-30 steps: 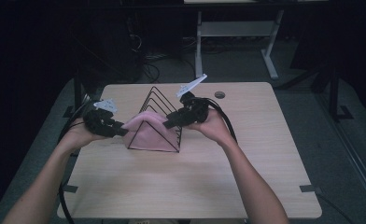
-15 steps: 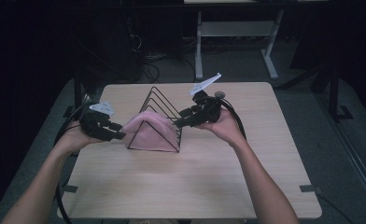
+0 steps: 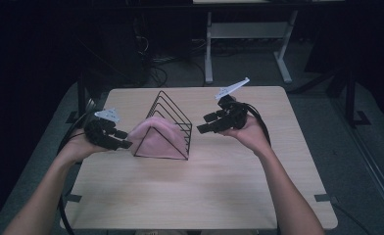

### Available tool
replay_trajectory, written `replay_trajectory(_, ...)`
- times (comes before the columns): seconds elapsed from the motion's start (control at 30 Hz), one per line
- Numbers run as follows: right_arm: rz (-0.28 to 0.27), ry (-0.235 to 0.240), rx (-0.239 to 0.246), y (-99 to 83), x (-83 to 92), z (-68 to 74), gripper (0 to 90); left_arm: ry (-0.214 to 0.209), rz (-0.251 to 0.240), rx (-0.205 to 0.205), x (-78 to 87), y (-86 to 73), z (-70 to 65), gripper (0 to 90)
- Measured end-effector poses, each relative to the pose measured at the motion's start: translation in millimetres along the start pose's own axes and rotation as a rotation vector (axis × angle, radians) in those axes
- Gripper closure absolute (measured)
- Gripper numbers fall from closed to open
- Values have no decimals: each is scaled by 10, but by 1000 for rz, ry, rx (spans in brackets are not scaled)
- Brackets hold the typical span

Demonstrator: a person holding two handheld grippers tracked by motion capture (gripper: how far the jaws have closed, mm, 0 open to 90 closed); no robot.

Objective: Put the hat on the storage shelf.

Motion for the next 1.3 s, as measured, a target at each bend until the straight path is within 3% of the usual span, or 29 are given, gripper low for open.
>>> replay_trajectory(0.33,2,-26,-16,-133,129,-98,379,-9,-12,22,-4,-35,-30,505)
replay_trajectory(0.57,2,-50,-52,-293,245,-209,374,-2,-17,51,-5,-115,-39,467)
replay_trajectory(1.3,0,-106,-151,-801,551,-434,358,15,-32,79,-34,-242,-90,380)
Point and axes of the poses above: each handheld gripper's, and its own axes: x roughly backward along the jaws, y roughly out of its top, z roughly to its left, the point moved 10 cm from there along -x, roughly forward along the jaws, and after that the axes turned 6 degrees about -y, right-handed, at the moved point
